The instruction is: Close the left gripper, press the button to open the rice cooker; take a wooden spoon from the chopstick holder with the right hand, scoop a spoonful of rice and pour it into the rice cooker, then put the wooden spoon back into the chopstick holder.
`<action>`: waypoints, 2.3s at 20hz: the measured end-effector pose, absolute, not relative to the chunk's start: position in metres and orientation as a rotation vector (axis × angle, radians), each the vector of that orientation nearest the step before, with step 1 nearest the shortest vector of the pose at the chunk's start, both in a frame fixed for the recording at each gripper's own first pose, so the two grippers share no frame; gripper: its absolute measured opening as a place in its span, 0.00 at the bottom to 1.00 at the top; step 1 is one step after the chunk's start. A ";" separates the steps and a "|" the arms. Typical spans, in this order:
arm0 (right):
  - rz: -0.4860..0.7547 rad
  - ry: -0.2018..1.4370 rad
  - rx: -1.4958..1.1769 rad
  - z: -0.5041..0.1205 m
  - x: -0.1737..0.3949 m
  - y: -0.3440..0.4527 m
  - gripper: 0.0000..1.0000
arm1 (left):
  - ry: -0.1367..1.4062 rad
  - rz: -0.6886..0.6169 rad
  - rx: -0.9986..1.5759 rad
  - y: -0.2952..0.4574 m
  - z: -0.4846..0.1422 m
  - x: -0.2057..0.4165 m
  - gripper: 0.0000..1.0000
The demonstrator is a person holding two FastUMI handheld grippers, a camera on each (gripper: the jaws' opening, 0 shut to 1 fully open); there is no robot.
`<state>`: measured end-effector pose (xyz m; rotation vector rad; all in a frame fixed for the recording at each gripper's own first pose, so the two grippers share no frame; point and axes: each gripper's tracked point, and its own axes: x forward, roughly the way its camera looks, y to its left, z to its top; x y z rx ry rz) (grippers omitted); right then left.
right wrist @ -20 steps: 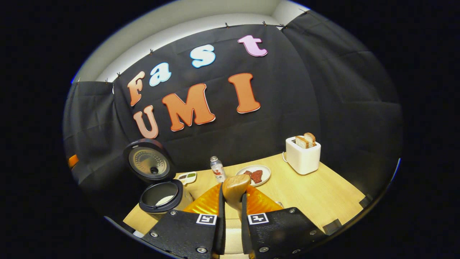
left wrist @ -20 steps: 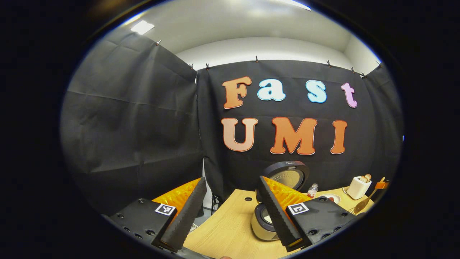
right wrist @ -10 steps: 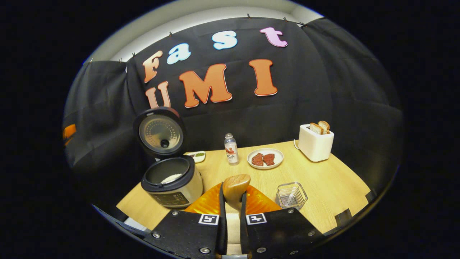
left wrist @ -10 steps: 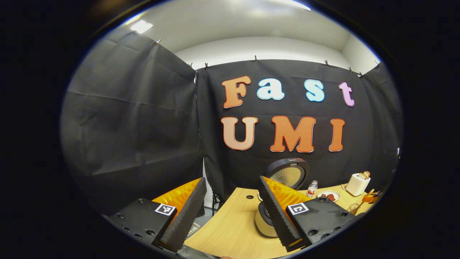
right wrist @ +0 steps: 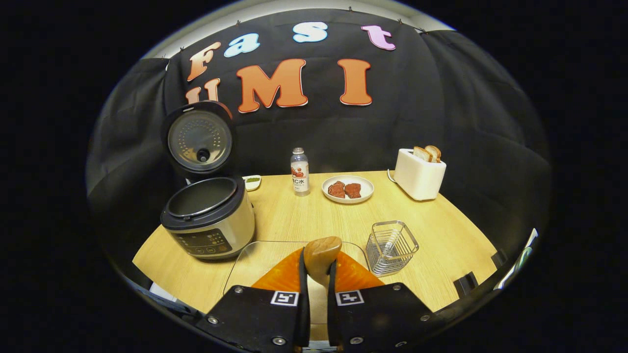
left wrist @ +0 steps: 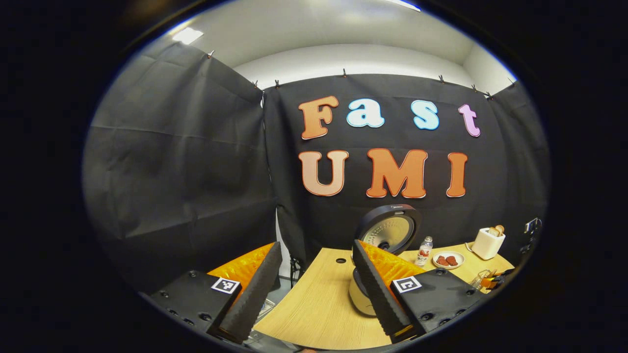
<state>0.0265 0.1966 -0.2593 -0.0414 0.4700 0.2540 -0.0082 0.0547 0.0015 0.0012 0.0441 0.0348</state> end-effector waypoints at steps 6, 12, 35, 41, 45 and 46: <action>0.203 0.510 0.063 -0.271 0.021 0.200 0.13 | 0.071 0.020 -0.030 0.052 -0.007 -0.003 1.00; 0.211 0.563 0.309 -0.277 0.015 0.222 0.13 | 0.073 0.016 -0.023 0.053 -0.009 0.001 0.98; 0.064 0.562 1.257 -0.276 0.039 0.171 0.13 | 0.065 0.000 -0.030 0.039 -0.006 0.016 0.94; 0.072 0.542 1.313 -0.248 0.048 0.164 0.13 | 0.048 -0.021 -0.035 0.026 0.000 0.020 0.94; 0.051 0.546 1.359 -0.229 0.049 0.164 0.13 | 0.035 -0.022 -0.029 0.022 0.005 0.023 0.95; 0.049 0.547 1.360 -0.223 0.048 0.166 0.13 | 0.034 -0.023 -0.028 0.021 0.004 0.024 0.96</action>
